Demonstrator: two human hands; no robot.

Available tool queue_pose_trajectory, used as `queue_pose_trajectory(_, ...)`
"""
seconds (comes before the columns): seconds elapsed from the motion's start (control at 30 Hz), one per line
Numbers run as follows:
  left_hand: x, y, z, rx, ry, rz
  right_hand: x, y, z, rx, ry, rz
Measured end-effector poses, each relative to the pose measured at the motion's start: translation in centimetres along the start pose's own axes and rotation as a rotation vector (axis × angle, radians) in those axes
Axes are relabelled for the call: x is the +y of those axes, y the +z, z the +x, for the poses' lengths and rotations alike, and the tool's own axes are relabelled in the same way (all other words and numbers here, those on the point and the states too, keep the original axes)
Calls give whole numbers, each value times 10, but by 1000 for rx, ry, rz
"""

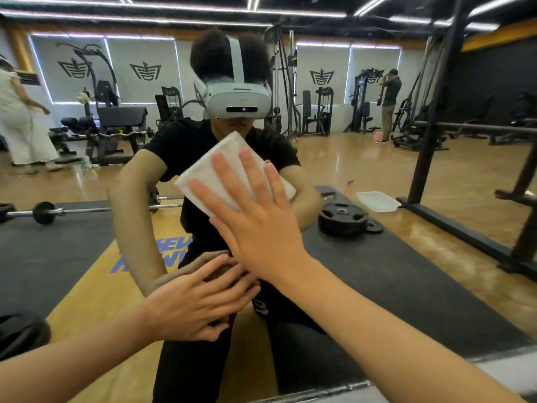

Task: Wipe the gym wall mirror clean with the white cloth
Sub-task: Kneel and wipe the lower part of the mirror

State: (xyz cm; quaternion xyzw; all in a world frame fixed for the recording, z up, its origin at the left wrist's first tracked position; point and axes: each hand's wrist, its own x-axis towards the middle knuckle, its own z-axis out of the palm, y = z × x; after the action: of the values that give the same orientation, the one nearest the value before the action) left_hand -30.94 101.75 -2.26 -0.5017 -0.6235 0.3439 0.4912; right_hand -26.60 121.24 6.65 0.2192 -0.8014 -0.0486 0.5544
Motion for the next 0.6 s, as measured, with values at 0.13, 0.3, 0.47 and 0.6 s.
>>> queue_pose_trajectory(0.13,-1,-3,-2,-47,16,-48,86,-18,-46,-48,-13,-119)
queue_pose_trajectory(0.3,-3,-2,3,-53,29,-28,151,-39,-109,-20,480,-106)
queue_pose_trajectory(0.47,0,-3,4,-49,5,-7,66,-15,-50,192,918,7)
queue_pose_trajectory(0.6,-2,-5,3,-51,14,-13,-15,7,-25,55,453,31)
